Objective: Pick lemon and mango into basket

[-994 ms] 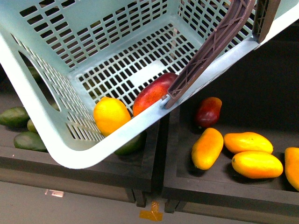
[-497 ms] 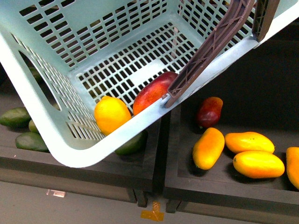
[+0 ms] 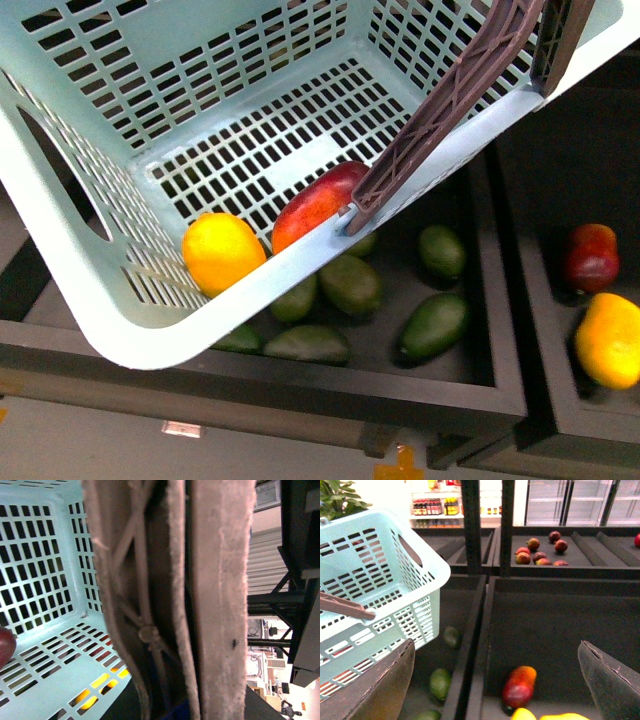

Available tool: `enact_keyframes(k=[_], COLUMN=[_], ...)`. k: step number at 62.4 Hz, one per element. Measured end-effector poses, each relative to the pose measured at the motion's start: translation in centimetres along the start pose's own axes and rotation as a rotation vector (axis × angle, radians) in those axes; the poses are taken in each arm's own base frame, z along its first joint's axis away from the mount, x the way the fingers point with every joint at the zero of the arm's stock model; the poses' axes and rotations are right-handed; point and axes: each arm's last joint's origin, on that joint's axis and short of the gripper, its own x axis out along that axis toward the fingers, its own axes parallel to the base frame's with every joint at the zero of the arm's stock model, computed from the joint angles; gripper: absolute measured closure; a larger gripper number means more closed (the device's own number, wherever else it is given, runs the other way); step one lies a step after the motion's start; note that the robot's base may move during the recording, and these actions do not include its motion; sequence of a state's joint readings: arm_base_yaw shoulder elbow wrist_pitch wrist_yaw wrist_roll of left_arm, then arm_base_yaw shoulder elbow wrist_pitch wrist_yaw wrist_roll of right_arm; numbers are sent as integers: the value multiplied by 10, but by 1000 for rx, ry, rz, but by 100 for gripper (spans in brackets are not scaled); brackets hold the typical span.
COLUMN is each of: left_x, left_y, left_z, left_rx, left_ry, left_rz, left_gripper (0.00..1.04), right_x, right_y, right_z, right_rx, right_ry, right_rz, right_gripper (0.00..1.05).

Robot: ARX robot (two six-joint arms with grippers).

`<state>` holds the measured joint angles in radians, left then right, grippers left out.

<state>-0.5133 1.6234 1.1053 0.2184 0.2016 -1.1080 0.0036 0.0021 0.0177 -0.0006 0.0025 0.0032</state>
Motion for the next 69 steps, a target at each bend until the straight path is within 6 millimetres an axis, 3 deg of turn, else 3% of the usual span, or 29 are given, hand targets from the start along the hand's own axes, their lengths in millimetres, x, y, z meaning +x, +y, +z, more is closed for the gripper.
enact_keyframes(k=[69], left_x=[-1], left_y=[3], left_z=[6], left_rx=[31], left_ry=[-38], left_rz=[19], left_gripper=[88], right_x=[0], right_y=[0], right_z=[0], right_rx=[0], right_ry=[2], right_rz=[3], right_gripper=[9])
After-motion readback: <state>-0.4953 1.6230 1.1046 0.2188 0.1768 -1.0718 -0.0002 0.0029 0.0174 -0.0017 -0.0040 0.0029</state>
